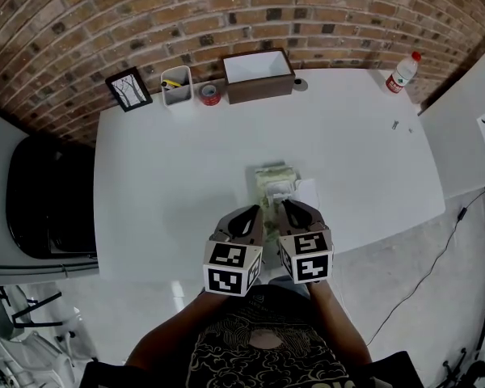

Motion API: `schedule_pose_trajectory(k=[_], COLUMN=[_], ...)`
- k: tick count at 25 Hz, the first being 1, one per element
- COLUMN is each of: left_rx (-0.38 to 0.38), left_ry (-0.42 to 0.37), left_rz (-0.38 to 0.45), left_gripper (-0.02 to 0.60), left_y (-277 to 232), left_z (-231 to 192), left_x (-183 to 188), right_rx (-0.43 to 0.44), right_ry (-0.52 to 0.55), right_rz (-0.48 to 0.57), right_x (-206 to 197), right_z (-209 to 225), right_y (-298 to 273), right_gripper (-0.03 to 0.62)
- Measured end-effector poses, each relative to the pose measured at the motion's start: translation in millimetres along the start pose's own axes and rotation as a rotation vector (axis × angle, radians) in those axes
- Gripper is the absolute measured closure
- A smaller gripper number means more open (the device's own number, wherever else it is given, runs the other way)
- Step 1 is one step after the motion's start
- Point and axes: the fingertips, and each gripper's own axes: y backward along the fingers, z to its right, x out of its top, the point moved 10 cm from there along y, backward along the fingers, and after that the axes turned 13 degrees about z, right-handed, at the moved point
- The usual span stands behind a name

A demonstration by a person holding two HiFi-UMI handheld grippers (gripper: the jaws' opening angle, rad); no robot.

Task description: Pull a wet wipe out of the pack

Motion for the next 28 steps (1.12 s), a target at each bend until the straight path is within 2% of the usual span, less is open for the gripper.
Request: schedule_pose_trajectory(k=[22,28], left_rx=[-0.013,-0.022], left_ry=[0.02,0.019], left_rz=[0.03,0.04], left_gripper=[0.569,0.569], left_y=[18,19], left_z=[2,3], left_x=[3,6], right_rx=[-0.052,-0.058], right_ry=[-0.016,-0.053], right_rz=[0.086,0.123], right_x=[12,16], right_z=[-10,-10], right_y=[25,33], right_gripper=[0.577,0.577])
